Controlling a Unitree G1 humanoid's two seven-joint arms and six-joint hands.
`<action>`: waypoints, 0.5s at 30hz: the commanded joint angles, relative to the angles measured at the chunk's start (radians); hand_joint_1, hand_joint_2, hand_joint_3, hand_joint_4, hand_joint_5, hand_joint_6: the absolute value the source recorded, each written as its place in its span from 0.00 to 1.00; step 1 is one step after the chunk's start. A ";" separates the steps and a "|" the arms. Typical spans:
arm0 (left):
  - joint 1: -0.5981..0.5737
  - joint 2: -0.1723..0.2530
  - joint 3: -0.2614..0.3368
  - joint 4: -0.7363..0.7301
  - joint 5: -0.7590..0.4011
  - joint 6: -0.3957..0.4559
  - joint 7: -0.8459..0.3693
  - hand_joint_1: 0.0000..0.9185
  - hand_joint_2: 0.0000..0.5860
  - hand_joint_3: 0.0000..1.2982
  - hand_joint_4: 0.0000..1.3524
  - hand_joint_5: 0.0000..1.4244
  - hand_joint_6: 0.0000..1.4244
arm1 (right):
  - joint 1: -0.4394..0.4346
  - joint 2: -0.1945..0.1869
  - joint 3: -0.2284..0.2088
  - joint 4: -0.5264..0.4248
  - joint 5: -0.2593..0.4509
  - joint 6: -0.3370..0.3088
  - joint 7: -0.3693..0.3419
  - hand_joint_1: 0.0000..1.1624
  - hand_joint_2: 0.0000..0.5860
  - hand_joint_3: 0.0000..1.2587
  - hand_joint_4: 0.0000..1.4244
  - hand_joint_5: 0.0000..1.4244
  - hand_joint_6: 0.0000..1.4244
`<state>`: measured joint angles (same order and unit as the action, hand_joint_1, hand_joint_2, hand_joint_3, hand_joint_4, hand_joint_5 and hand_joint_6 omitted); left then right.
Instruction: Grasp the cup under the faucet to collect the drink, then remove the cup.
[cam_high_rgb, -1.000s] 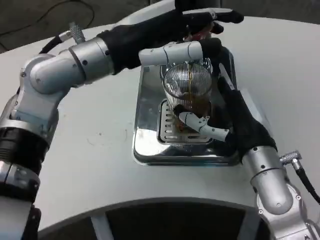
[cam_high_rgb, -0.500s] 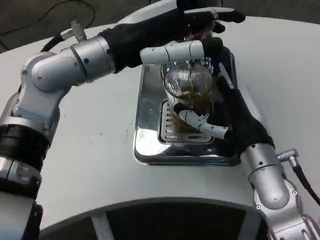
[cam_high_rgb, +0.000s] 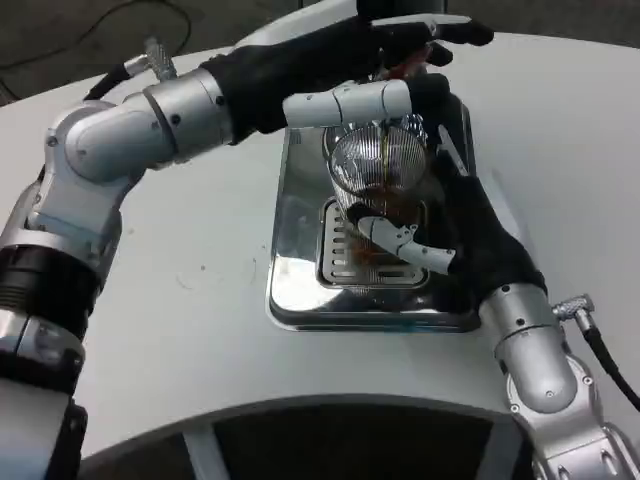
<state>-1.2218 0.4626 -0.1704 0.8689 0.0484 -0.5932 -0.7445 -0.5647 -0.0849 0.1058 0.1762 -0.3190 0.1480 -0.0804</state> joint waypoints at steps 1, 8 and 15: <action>0.026 0.008 -0.018 0.031 0.041 0.028 -0.026 0.00 0.14 0.11 0.03 0.08 0.03 | -0.014 0.018 0.003 0.024 0.017 -0.029 -0.010 0.64 0.37 0.00 0.00 0.03 0.00; 0.024 0.008 -0.017 0.036 0.039 0.027 -0.030 0.00 0.14 0.11 0.03 0.08 0.03 | -0.026 0.030 0.001 0.056 0.039 -0.048 -0.011 0.64 0.37 0.00 0.00 0.03 0.00; 0.024 0.012 -0.016 0.043 0.039 0.023 -0.035 0.00 0.13 0.11 0.03 0.08 0.03 | -0.045 0.048 -0.006 0.107 0.065 -0.075 -0.011 0.64 0.37 0.00 0.00 0.04 0.01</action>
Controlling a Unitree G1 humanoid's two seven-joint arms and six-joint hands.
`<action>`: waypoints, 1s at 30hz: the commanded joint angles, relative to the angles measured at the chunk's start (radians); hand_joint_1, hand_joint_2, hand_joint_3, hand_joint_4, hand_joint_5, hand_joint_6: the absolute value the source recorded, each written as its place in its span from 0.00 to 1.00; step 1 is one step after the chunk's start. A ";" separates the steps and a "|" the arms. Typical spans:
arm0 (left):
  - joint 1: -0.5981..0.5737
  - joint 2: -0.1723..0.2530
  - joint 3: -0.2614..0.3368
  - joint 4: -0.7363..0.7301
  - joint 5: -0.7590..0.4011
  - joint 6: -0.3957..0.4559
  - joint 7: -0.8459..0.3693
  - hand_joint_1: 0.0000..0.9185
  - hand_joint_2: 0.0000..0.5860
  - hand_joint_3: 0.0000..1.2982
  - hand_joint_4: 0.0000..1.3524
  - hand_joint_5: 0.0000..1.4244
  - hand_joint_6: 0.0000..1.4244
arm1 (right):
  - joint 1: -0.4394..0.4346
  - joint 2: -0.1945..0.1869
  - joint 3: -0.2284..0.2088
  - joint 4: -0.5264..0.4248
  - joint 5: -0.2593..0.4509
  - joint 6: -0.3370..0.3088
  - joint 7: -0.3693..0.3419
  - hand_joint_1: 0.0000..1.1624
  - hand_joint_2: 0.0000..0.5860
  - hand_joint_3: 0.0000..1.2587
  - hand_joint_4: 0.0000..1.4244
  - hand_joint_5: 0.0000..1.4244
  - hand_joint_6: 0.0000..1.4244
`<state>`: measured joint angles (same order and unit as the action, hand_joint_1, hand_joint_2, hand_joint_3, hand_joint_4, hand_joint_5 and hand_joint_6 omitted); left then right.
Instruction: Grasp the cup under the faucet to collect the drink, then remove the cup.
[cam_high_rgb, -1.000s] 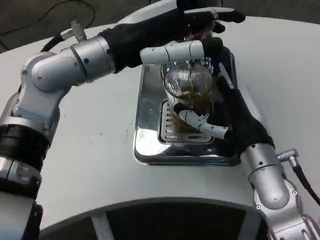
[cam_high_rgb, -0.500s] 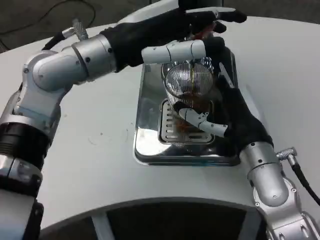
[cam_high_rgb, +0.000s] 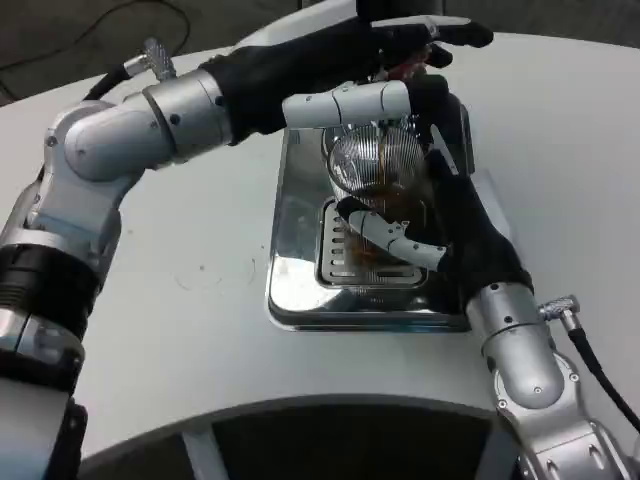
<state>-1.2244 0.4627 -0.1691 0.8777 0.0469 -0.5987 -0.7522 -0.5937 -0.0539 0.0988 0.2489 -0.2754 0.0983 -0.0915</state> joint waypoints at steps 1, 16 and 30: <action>0.026 0.012 -0.017 0.035 0.041 0.028 -0.028 0.00 0.13 0.11 0.03 0.08 0.03 | -0.019 0.019 0.001 0.043 0.025 -0.031 0.000 0.64 0.37 0.00 0.00 0.04 0.01; 0.029 0.023 -0.012 0.047 0.043 0.019 -0.035 0.00 0.12 0.11 0.03 0.08 0.03 | -0.046 0.047 0.011 0.138 0.027 -0.089 -0.050 0.65 0.39 0.00 0.04 0.09 0.05; 0.035 0.029 -0.008 0.035 0.042 0.021 -0.040 0.00 0.11 0.11 0.03 0.08 0.04 | -0.040 0.072 0.029 0.183 -0.006 -0.126 -0.132 0.68 0.39 0.04 0.11 0.17 0.13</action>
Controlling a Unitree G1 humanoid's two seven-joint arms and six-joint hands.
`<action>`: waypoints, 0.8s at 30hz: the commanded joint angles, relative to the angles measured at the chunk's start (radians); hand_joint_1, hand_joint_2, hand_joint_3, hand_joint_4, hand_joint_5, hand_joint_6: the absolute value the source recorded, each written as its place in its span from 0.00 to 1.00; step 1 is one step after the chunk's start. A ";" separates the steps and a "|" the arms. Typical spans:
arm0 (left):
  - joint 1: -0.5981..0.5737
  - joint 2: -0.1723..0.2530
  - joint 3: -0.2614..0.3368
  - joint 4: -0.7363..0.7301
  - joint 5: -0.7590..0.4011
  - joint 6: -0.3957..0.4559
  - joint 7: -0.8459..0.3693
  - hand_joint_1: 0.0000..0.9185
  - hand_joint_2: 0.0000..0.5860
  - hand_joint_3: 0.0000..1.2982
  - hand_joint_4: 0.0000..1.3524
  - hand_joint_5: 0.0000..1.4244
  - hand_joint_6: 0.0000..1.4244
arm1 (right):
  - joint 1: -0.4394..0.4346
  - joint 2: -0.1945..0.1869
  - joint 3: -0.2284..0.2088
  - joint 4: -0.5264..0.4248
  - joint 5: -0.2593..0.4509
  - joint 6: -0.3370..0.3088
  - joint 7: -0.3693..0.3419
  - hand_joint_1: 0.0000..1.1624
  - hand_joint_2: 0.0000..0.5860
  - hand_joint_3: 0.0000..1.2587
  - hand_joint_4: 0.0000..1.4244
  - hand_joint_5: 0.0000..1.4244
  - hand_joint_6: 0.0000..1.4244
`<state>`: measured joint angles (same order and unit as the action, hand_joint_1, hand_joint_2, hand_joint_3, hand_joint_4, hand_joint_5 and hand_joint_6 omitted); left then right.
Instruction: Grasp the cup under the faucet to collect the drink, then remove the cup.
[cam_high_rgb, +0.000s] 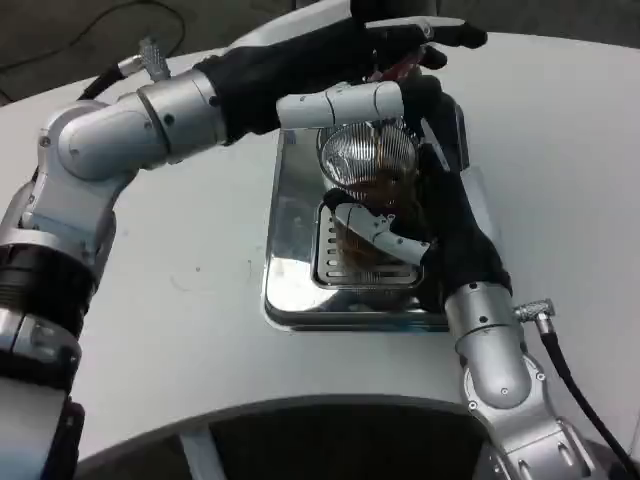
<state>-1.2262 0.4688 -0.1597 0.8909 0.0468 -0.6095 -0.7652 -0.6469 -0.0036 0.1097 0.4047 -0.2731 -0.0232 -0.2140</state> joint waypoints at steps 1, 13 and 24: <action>0.037 0.024 -0.017 0.021 0.042 0.032 -0.028 0.00 0.11 0.12 0.03 0.08 0.04 | 0.016 0.023 0.021 0.029 -0.012 -0.005 -0.015 0.68 0.39 0.04 0.12 0.17 0.13; 0.041 0.027 -0.016 0.013 0.040 0.032 -0.029 0.00 0.11 0.12 0.04 0.08 0.04 | 0.034 0.036 0.039 0.036 -0.037 -0.007 -0.072 0.69 0.38 0.08 0.17 0.23 0.18; 0.058 0.027 -0.007 -0.003 0.029 0.027 -0.027 0.00 0.11 0.11 0.04 0.09 0.04 | 0.063 0.075 0.059 0.013 -0.099 0.012 -0.182 0.74 0.42 0.18 0.29 0.37 0.31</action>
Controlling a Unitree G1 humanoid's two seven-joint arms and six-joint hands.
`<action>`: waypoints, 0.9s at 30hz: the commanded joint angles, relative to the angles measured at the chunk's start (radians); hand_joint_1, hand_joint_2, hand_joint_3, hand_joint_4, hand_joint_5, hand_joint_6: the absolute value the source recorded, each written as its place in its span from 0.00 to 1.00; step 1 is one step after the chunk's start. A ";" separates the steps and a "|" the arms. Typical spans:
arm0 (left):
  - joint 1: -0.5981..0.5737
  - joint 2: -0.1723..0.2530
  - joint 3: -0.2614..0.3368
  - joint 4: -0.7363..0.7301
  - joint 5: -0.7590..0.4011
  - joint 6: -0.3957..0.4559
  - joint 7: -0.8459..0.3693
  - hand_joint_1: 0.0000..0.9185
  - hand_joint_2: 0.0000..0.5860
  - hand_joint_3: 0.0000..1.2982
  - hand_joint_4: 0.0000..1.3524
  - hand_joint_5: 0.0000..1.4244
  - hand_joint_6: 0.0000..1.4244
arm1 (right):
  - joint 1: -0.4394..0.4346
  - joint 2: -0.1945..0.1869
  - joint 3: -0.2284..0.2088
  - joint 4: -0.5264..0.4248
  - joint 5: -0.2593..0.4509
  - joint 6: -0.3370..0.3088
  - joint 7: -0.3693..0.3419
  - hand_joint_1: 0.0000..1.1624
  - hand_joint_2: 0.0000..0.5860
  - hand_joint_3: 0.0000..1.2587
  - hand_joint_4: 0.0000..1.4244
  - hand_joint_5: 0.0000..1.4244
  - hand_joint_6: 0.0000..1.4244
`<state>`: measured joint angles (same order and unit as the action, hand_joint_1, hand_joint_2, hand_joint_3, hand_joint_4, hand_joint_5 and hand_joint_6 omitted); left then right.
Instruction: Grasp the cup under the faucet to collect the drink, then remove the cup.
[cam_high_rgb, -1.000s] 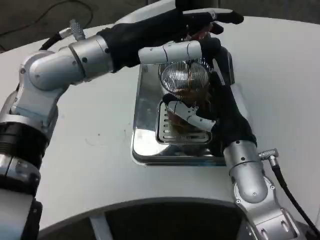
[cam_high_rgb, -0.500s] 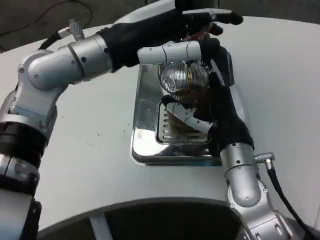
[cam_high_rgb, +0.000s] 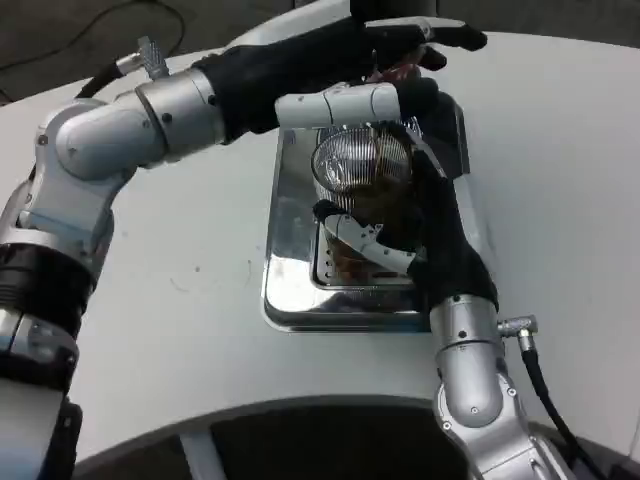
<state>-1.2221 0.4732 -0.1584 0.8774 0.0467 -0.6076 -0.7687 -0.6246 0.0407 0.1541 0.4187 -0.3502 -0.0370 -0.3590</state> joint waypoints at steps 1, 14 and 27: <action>0.056 0.024 -0.008 0.009 0.029 0.024 -0.024 0.00 0.12 0.11 0.04 0.09 0.04 | 0.041 0.036 0.015 0.002 -0.026 0.025 -0.047 0.75 0.43 0.19 0.31 0.39 0.32; 0.109 0.008 0.081 -0.059 -0.064 -0.013 0.006 0.00 0.12 0.00 0.01 0.11 0.07 | 0.023 0.101 0.054 0.053 -0.090 0.032 -0.209 0.83 0.42 0.31 0.43 0.55 0.48; 0.135 -0.012 0.178 -0.214 -0.166 0.013 0.007 0.00 0.10 0.01 0.03 0.15 0.11 | 0.048 0.108 0.075 0.040 -0.091 0.026 -0.276 0.85 0.39 0.36 0.46 0.60 0.57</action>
<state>-1.1041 0.4594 -0.0005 0.7049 -0.0887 -0.6028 -0.7616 -0.6138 0.0922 0.2229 0.4410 -0.4489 -0.0388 -0.6364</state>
